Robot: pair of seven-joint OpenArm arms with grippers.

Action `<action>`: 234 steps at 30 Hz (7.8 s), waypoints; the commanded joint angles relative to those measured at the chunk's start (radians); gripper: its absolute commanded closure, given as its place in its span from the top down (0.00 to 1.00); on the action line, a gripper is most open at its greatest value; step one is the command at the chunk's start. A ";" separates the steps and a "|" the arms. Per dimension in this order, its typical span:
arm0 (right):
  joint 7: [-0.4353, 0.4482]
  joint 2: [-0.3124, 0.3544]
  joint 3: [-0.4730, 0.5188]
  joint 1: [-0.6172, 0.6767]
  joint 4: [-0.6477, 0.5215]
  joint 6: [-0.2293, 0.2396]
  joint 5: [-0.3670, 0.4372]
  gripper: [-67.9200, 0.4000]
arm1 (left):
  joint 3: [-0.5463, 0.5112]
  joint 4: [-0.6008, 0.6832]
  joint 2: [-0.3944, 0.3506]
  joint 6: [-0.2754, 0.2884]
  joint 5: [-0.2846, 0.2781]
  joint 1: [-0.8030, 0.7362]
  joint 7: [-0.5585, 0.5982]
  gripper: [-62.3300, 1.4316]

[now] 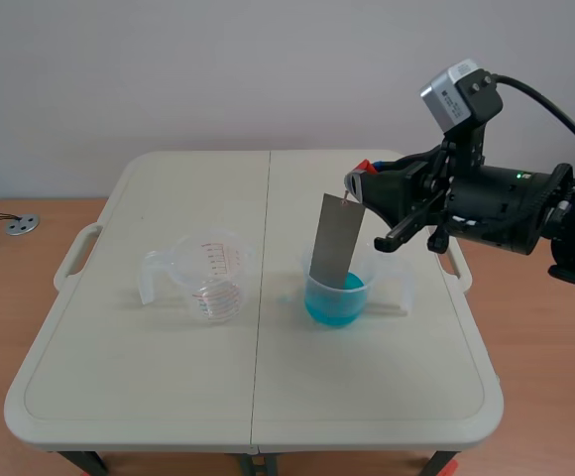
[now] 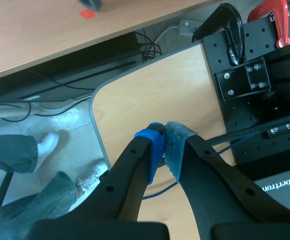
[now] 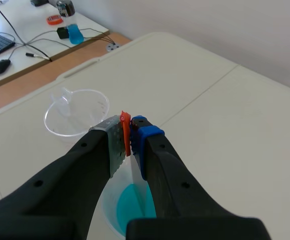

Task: Hold the metal plate by the orange handle, dip it into the blue solution, take it out and point at it, then put the plate back in the beaker on the left.
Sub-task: 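Lower the plate into the blue solution, then hold the plate still in the solution, then raise the plate and point at it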

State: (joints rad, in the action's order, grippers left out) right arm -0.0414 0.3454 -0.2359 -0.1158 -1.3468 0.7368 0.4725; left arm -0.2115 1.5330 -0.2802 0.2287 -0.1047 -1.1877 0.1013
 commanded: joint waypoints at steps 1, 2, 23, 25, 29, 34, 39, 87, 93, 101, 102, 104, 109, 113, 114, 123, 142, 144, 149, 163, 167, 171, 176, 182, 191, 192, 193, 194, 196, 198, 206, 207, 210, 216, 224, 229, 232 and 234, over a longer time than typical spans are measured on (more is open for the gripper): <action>0.031 -0.013 0.005 -0.015 0.001 0.009 -0.001 0.02 | -0.009 0.011 0.000 0.000 -0.002 -0.006 0.007 0.05; 0.035 -0.018 0.005 -0.015 0.010 0.009 -0.011 0.02 | -0.009 0.011 0.000 0.000 -0.002 -0.006 0.007 0.05; 0.101 -0.027 0.004 -0.015 0.093 0.009 -0.129 0.02 | -0.009 0.011 0.000 0.000 -0.002 -0.006 0.007 0.05; 0.101 -0.027 0.004 -0.015 0.093 0.009 -0.130 0.02 | -0.009 0.011 0.000 0.000 -0.002 -0.006 0.007 0.05; 0.101 -0.027 0.004 -0.015 0.093 0.009 -0.130 0.02 | -0.009 0.011 0.000 0.000 -0.002 -0.006 0.007 0.05; 0.100 -0.027 0.004 -0.015 0.093 0.009 -0.130 0.02 | -0.009 0.011 -0.001 0.000 -0.002 -0.006 0.007 0.05; 0.100 -0.027 0.004 -0.015 0.093 0.009 -0.130 0.02 | -0.009 0.011 -0.001 0.000 -0.002 -0.006 0.007 0.05; 0.100 -0.027 0.005 -0.015 0.093 0.009 -0.129 0.02 | -0.009 0.011 -0.006 0.002 -0.002 -0.006 0.007 0.05; 0.100 -0.027 0.005 -0.015 0.093 0.009 -0.129 0.02 | -0.009 0.011 -0.006 0.002 -0.002 -0.006 0.007 0.05; 0.100 -0.027 0.006 -0.018 0.093 0.009 -0.128 0.03 | -0.009 0.011 -0.006 0.002 -0.002 -0.006 0.007 0.05; 0.100 -0.027 0.006 -0.019 0.093 0.009 -0.128 0.03 | -0.009 0.011 -0.006 0.002 -0.002 -0.006 0.007 0.05; 0.100 -0.027 0.006 -0.024 0.092 0.009 -0.128 0.03 | -0.009 0.011 -0.006 0.002 -0.002 -0.006 0.007 0.05; 0.100 -0.026 0.008 -0.031 0.077 0.009 -0.128 0.03 | -0.009 0.011 -0.006 0.002 -0.002 -0.006 0.007 0.05; 0.093 -0.021 0.008 -0.031 0.036 0.009 -0.128 0.03 | -0.009 0.011 -0.006 0.002 -0.002 -0.006 0.007 0.05; 0.093 -0.018 0.008 -0.031 0.025 0.009 -0.128 0.03 | -0.009 0.011 -0.006 0.002 -0.002 -0.006 0.007 0.05; 0.037 -0.016 0.038 -0.019 -0.086 0.009 -0.128 0.03 | -0.009 0.011 -0.006 0.002 -0.002 -0.006 0.008 0.05; -0.084 -0.016 0.111 0.005 -0.326 0.009 -0.096 0.03 | -0.076 0.103 -0.253 0.002 -0.015 0.191 0.041 0.05; -0.107 -0.016 0.114 0.005 -0.342 0.009 -0.071 0.03 | -0.075 0.111 -0.288 0.007 -0.015 0.247 0.040 0.05; -0.177 -0.016 0.114 0.005 -0.387 0.009 -0.020 0.03 | -0.060 0.113 -0.338 0.113 -0.015 0.417 0.033 0.05; -0.303 -0.016 0.145 0.005 -0.485 0.009 0.125 0.03 | 0.240 0.080 -0.371 0.231 -0.014 0.868 -0.115 0.05; -0.311 -0.016 0.158 0.005 -0.488 0.009 0.146 0.03 | 0.353 0.058 -0.369 0.231 -0.015 0.982 -0.161 0.05; -0.312 -0.016 0.158 0.005 -0.488 0.009 0.146 0.03 | 0.455 0.032 -0.353 0.230 -0.015 1.093 -0.222 0.05; -0.313 -0.016 0.158 0.005 -0.488 0.009 0.149 0.03 | 0.550 -0.018 -0.307 0.230 -0.014 1.212 -0.256 0.05; -0.313 -0.016 0.158 0.005 -0.488 0.009 0.149 0.03 | 0.632 -0.080 -0.240 0.232 -0.015 1.320 -0.256 0.05; -0.312 -0.019 0.158 0.005 -0.488 0.009 0.149 0.03 | 0.718 -0.155 -0.147 0.238 -0.015 1.421 -0.256 0.05; -0.312 -0.019 0.158 0.005 -0.488 0.009 0.149 0.03 | 0.725 -0.161 -0.138 0.238 -0.015 1.429 -0.255 0.05; -0.312 -0.019 0.158 0.005 -0.488 0.009 0.149 0.03 | 0.730 -0.166 -0.130 0.238 -0.015 1.435 -0.256 0.05; -0.312 -0.019 0.158 0.005 -0.488 0.009 0.149 0.03 | 0.734 -0.170 -0.121 0.238 -0.015 1.441 -0.256 0.05; -0.312 -0.019 0.158 0.005 -0.488 0.009 0.149 0.03 | 0.740 -0.180 -0.106 0.238 -0.014 1.451 -0.256 0.05; -0.312 -0.019 0.158 0.005 -0.488 0.009 0.149 0.03 | 0.743 -0.187 -0.093 0.238 -0.014 1.457 -0.258 0.05; -0.312 -0.019 0.158 0.005 -0.488 0.009 0.149 0.03 | 0.743 -0.194 -0.075 0.234 -0.014 1.463 -0.257 0.05; -0.312 -0.019 0.158 0.005 -0.488 0.009 0.149 0.03 | 0.743 -0.194 -0.075 0.234 -0.014 1.463 -0.257 0.05; -0.312 -0.019 0.158 0.005 -0.488 0.009 0.149 0.03 | 0.743 -0.194 -0.075 0.234 -0.014 1.463 -0.261 0.05; -0.312 -0.019 0.158 0.005 -0.488 0.009 0.149 0.03 | 0.743 -0.194 -0.075 0.234 -0.014 1.458 -0.275 0.05; -0.312 -0.019 0.158 0.005 -0.488 0.009 0.149 0.03 | 0.740 -0.190 -0.090 0.187 -0.014 1.419 -0.218 0.05; -0.312 -0.019 0.158 0.005 -0.488 0.009 0.149 0.03 | 0.655 -0.106 -0.180 0.124 -0.018 1.312 -0.137 0.05; -0.312 -0.019 0.158 0.005 -0.488 0.009 0.149 0.03 | 0.550 -0.026 -0.254 0.120 -0.042 1.206 -0.127 0.05; -0.312 -0.019 0.158 0.005 -0.488 0.009 0.149 0.03 | 0.463 0.024 -0.307 0.108 -0.055 1.114 -0.111 0.05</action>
State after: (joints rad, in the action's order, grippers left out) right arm -0.3683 0.3218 -0.0841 -0.0990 -1.8172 0.7387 0.6083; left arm 0.2752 1.5295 -0.5655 0.3435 -0.1429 -0.0456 -0.0254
